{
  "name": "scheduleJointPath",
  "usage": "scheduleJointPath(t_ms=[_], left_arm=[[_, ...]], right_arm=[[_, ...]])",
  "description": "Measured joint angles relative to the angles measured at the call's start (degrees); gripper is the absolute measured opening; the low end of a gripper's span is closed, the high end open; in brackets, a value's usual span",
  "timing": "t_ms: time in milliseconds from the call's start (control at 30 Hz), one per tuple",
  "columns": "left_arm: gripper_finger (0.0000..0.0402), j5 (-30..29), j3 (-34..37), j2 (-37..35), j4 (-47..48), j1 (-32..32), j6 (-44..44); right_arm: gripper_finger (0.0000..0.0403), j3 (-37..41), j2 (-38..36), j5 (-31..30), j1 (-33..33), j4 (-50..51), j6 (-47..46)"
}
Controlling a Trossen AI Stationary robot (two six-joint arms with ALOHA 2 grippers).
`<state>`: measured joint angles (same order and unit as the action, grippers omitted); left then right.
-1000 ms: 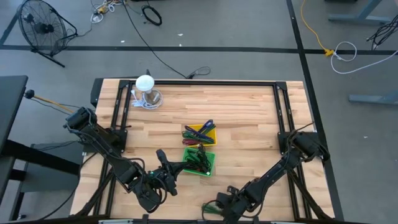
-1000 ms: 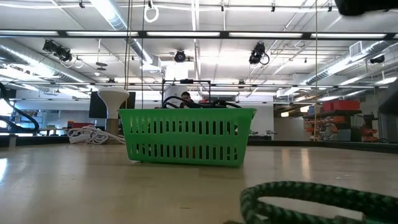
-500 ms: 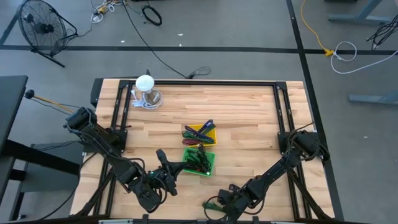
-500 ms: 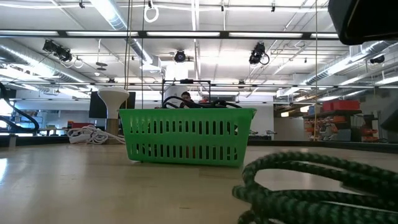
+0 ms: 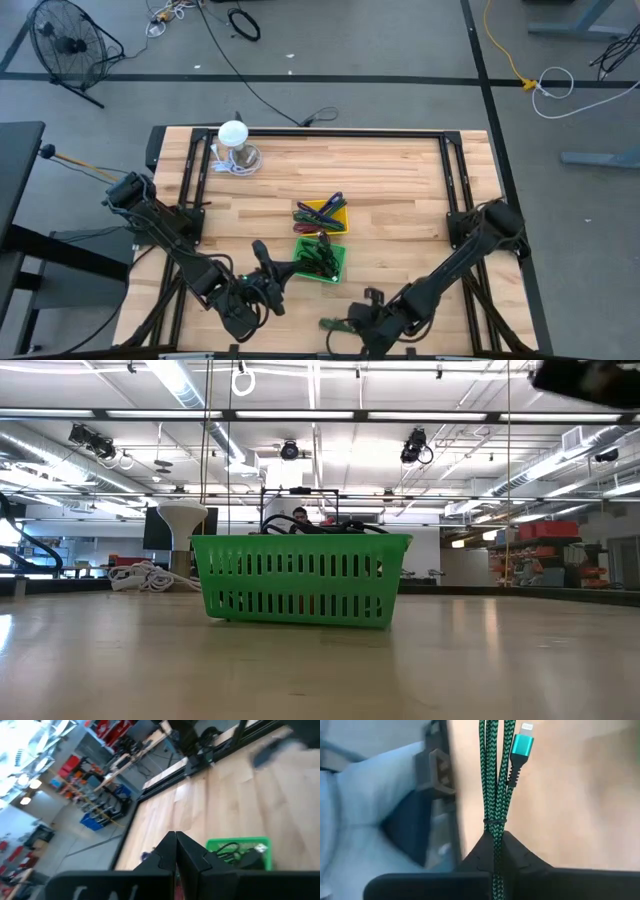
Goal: Pick & Place USB Port
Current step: Put the green and black USB cable into the yellow bin
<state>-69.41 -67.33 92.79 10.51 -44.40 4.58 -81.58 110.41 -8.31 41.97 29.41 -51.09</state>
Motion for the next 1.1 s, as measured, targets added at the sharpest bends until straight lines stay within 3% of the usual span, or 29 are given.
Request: scheduleJointPath(t_ms=[200, 367, 667, 767, 900, 1100], left_arm=[[0.0012, 6.16, 0.04, 0.02, -8.83, 1.14, 0.31], [0.0029, 11.01, 0.04, 0.02, -18.65, 3.25, 2.3], [0.0147, 14.24, 0.04, 0.04, -23.53, 7.19, 0.55], [0.0188, 18.37, 0.04, 0.04, -25.97, 8.38, 0.2], [0.0227, 31.32, 0.04, 0.04, -31.87, 9.94, 0.08], [0.0244, 41.23, 0.04, 0.07, -39.87, 11.7, 0.73]], right_arm=[[0.0003, -4.32, -6.63, -12.84, -0.02, 6.8, 4.29], [0.0001, -4.11, -10.99, -18.29, -0.02, 9.88, 8.78], [0.0001, -4.19, -19.83, -30.52, 0.2, 9.56, 16.75], [0.0001, -4.22, -19.76, -31.23, -0.22, 5.13, 22.59], [0.0001, -4.24, -19.37, -31.01, -1.46, -0.86, 29.09], [0.0001, -4.22, -18.8, -30.31, -3.04, -3.88, 33.19]])
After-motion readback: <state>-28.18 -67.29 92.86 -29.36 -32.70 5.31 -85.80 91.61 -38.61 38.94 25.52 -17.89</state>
